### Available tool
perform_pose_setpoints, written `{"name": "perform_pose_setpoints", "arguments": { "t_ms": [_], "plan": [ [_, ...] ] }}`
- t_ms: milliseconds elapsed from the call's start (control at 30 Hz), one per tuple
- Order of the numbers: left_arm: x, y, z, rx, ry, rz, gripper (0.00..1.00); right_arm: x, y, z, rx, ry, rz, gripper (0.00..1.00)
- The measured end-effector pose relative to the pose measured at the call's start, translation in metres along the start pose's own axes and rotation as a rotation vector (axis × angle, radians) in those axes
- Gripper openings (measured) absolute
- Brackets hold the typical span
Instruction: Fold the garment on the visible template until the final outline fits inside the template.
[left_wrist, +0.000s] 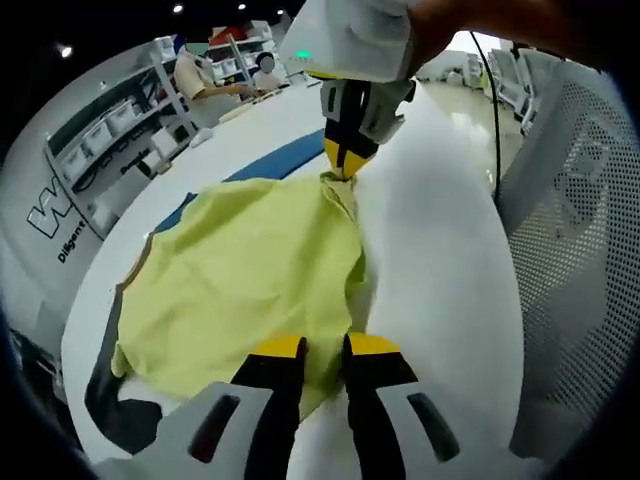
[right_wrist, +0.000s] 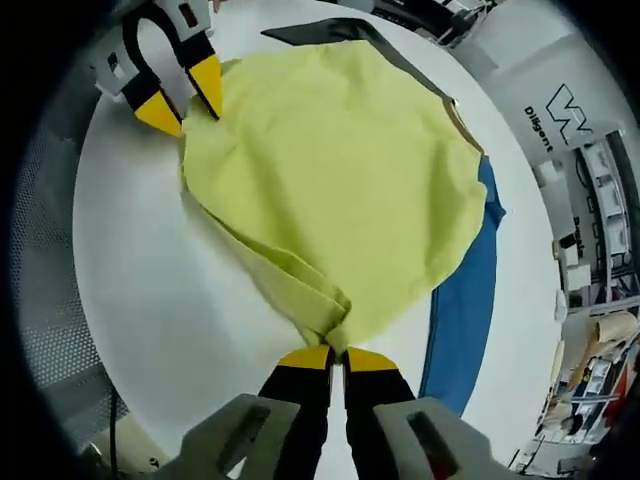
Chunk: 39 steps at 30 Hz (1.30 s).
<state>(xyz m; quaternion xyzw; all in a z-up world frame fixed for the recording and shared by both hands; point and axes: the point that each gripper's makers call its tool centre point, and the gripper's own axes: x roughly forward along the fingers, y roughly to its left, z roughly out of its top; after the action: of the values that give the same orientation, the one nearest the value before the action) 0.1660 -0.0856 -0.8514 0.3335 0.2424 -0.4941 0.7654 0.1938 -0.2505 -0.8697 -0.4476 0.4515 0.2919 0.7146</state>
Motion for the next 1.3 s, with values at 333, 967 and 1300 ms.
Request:
{"name": "perform_pose_setpoints", "arguments": {
  "t_ms": [333,967,1300],
  "plan": [
    [-0.070,0.039,0.005,-0.343,-0.256,0.137,0.37,0.000,0.000,0.000,0.007,-0.011,-0.006,0.00],
    [-0.072,0.076,-0.051,-0.861,-0.246,0.161,0.55,0.000,0.000,0.000,-0.002,-0.002,-0.008,0.00],
    [-0.042,0.065,-0.058,-0.766,-0.135,0.104,0.28,0.000,0.000,0.000,-0.001,-0.004,-0.009,0.00]
  ]
}}
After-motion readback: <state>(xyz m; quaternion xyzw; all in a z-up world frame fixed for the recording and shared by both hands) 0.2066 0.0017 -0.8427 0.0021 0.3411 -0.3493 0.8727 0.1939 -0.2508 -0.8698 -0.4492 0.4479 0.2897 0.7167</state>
